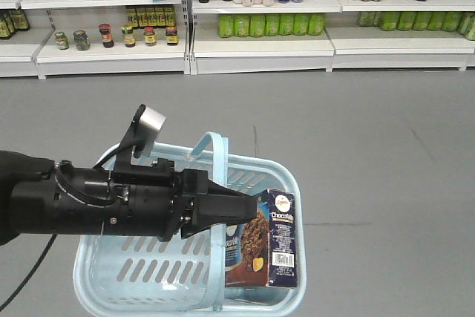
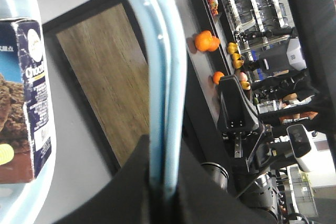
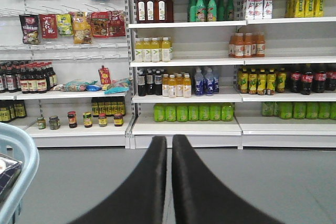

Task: Left arm holds basket, right arm returns cookies
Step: 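Hold the basket with the left gripper while turning past the drink shelves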

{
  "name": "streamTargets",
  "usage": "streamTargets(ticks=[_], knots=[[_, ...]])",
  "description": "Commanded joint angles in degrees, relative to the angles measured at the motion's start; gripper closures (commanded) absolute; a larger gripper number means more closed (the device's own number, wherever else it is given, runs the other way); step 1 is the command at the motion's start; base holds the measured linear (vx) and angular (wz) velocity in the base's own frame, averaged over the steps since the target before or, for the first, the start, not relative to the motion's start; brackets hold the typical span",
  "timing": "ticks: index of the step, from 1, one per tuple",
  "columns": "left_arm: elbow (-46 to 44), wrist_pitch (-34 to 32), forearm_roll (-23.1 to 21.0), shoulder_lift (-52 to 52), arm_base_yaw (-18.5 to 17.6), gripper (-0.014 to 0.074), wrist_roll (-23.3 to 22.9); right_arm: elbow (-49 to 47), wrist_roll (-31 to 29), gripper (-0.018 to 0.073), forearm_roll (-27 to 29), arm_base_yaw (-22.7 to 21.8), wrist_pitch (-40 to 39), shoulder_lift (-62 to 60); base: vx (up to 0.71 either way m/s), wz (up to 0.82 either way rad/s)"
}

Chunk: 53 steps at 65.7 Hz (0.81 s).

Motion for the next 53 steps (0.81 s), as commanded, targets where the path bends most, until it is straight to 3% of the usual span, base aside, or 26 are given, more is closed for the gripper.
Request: streamTargets(ticks=[1,53], knots=[[-2.3,2.9,-6.7,-2.2,-0.4,0.0599,1.3,1.0,-0.4,0.0568,-0.5,-0.4,-4.2,-0.7,0.48,-0.02],[-2.3,2.9,-6.7,-2.2,-0.4,0.0599,1.3,1.0,-0.4,0.0568,-0.5,-0.4,-4.2,-0.7,0.47,-0.01]])
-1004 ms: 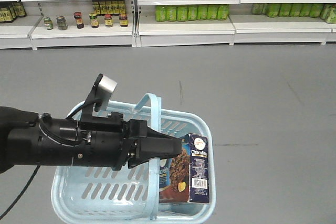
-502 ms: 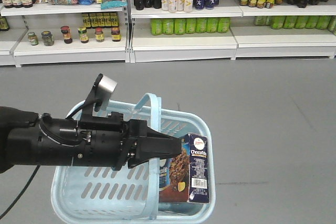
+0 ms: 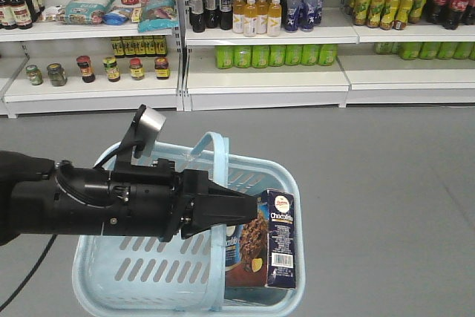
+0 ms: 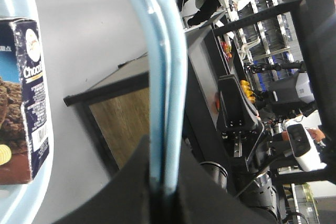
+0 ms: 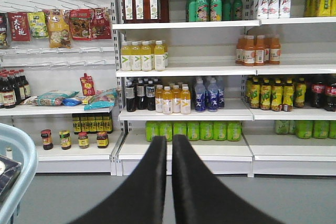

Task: Left arm holds basket, right arm returns cookies
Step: 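Hold the basket with the left gripper while turning past the drink shelves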

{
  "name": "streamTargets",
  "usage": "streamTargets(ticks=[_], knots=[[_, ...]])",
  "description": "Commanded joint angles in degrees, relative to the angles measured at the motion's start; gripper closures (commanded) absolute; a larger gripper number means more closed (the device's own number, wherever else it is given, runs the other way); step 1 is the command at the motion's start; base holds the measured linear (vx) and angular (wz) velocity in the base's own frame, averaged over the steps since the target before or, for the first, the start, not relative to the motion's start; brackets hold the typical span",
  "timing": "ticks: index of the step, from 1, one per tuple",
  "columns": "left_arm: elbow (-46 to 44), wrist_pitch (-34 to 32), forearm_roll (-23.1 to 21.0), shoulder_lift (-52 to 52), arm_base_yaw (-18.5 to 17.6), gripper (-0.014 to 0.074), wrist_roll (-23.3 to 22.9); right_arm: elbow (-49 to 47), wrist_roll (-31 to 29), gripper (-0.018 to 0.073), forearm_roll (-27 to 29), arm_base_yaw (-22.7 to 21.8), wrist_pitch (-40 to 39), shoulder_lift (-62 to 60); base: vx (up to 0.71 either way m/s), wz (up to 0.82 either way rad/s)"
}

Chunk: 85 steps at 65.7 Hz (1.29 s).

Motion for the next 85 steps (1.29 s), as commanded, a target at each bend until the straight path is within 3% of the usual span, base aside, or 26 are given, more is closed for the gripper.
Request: streamTargets(ticks=[1,48,85], knots=[[-2.3,2.8,-6.7,-2.2,-0.4,0.0599,1.3,1.0,-0.4,0.0568,-0.5,-0.4,-4.2,-0.7,0.46,0.08],[-2.3,2.7,-6.7,-2.2,-0.4,0.0599,1.3,1.0,-0.4,0.0568,-0.5,-0.4,-4.2,-0.7,0.44,0.05],[-2.3,2.7,-6.7,-2.2,-0.4,0.0599,1.3,1.0,-0.4,0.0568,-0.5,-0.4,-4.2,-0.7,0.38,-0.26]])
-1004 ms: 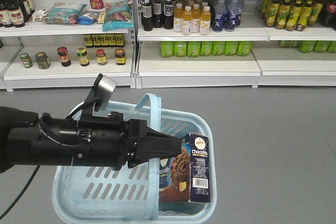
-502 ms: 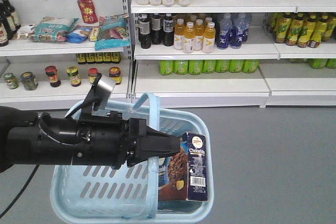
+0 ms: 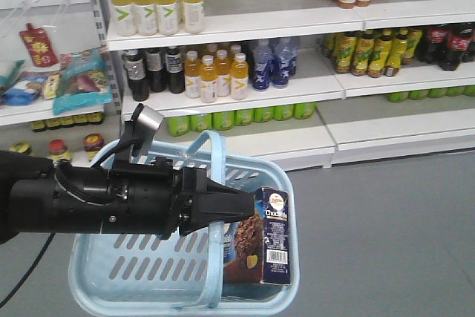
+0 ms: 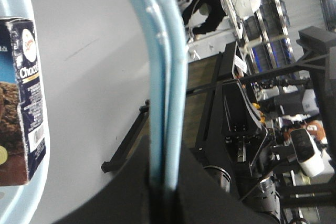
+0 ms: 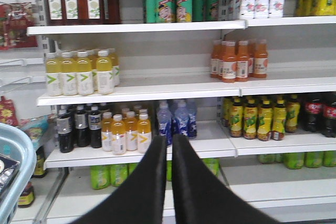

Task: Left arm holds basket, right arm returns cookies
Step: 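Hold the basket with the left gripper while turning past the drink shelves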

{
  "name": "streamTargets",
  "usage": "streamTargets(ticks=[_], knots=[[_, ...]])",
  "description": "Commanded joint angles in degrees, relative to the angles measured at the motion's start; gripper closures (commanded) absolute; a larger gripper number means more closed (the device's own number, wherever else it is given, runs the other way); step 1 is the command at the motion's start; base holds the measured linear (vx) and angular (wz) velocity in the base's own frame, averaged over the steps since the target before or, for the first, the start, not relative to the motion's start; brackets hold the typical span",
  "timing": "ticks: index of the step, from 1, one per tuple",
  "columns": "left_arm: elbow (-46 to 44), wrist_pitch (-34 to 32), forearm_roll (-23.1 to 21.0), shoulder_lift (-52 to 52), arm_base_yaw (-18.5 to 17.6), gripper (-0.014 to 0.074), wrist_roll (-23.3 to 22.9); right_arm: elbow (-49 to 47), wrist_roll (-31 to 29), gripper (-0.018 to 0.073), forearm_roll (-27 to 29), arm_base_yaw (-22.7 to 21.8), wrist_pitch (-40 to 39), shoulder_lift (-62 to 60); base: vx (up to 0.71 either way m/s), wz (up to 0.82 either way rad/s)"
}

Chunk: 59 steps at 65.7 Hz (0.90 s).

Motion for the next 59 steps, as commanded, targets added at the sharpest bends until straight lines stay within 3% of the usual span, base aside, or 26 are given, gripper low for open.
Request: streamTargets(ticks=[1,59], knots=[[-2.3,3.3,-6.7,-2.2,-0.4,0.0599,1.2,1.0,-0.4,0.0568,-0.5,-0.4,-4.2,-0.7,0.34,-0.45],[-2.3,3.3,-6.7,-2.2,-0.4,0.0599,1.2,1.0,-0.4,0.0568,-0.5,-0.4,-4.2,-0.7,0.23,-0.73]])
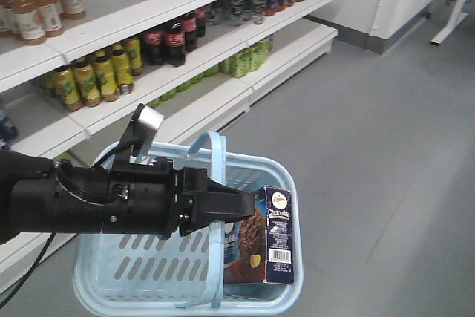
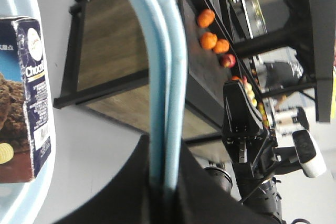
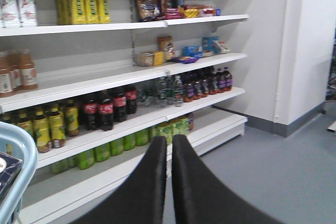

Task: Left arm holds basket, right arm returns cookies
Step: 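Hold the basket with the left gripper while turning past the drink shelves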

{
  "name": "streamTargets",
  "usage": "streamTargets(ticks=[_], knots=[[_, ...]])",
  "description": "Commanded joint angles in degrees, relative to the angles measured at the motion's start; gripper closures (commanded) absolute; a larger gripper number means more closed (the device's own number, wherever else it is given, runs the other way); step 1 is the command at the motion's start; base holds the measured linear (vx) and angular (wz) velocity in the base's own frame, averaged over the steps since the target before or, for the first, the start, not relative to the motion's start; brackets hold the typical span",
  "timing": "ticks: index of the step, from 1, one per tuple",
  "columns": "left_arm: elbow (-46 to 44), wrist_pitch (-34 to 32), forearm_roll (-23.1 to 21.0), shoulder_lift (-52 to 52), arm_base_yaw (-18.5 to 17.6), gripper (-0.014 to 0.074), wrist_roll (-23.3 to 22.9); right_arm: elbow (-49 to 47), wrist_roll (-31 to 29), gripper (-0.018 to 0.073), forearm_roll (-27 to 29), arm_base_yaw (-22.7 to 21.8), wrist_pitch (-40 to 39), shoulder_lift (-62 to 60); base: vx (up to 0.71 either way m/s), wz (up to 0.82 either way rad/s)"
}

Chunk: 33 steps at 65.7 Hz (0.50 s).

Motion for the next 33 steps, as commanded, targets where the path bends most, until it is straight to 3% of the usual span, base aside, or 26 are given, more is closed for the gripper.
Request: streamTargets(ticks=[1,33], knots=[[-2.3,3.6,-6.7,-2.2,-0.4,0.0599,1.2,1.0,-0.4,0.0568,-0.5,-0.4,-4.2,-0.7,0.18,-0.69],[-2.3,3.5,-6.7,-2.2,-0.4,0.0599,1.2,1.0,-0.4,0.0568,-0.5,-0.4,-4.2,-0.7,0.16,-0.58]])
